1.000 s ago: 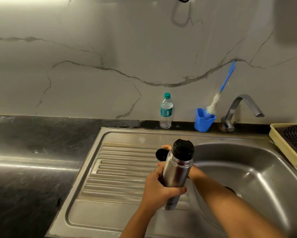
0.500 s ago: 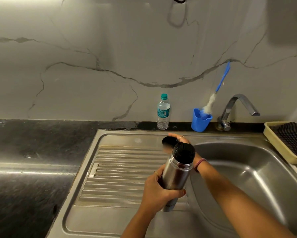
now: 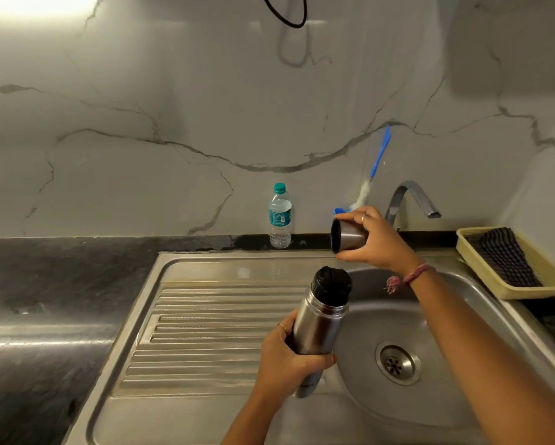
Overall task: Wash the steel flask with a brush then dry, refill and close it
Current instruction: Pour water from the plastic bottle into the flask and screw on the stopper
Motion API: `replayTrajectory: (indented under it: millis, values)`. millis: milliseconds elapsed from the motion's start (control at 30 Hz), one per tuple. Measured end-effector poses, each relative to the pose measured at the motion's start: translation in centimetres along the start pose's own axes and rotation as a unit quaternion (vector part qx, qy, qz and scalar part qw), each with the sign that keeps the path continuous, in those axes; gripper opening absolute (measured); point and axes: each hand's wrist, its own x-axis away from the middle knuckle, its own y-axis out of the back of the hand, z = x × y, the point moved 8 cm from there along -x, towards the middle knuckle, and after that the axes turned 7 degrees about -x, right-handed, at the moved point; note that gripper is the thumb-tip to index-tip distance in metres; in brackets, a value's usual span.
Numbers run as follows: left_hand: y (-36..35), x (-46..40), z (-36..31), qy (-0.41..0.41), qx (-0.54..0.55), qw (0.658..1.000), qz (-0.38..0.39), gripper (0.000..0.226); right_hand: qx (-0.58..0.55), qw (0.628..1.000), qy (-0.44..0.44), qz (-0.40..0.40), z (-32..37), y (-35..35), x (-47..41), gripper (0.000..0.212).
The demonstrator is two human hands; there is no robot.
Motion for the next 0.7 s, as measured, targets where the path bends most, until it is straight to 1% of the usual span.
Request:
replayTrajectory:
  millis: [100,200,233,367,500,600,700]
  values:
    - [-0.8,0.0,-0.1,-0.003,-0.002,1.0,0.002,0.061,0.082,0.996,0.01,0.043,0.3,1.6,0.1,0.082]
    - [-1.5,-0.1,-0.2,-0.004,-0.004,1.0,0.0,0.063,0.181,0.981,0.043,0.061,1.2,3.0,0.2,0.08]
    - [-1.7,-0.1,-0.2,-0.004,-0.004,1.0,0.0,0.064,0.198,0.977,0.049,0.064,1.6,3.4,0.2,0.079]
    - [-2.5,-0.2,-0.4,-0.003,-0.007,1.0,-0.001,0.065,0.163,0.983,0.061,0.067,2.5,4.7,0.4,0.07]
    - [-3.0,-0.3,-1.0,-0.007,-0.003,1.0,0.0,0.064,0.169,0.981,0.054,0.072,2.7,5.6,0.7,0.067]
    - [-3.3,-0.3,-1.2,-0.008,-0.002,1.0,-0.001,0.062,0.131,0.987,0.045,0.079,3.0,6.0,1.2,0.067]
    - [-3.5,-0.3,-1.4,-0.006,0.003,1.0,-0.006,0.062,0.047,0.992,0.019,0.116,3.2,6.4,1.9,0.066]
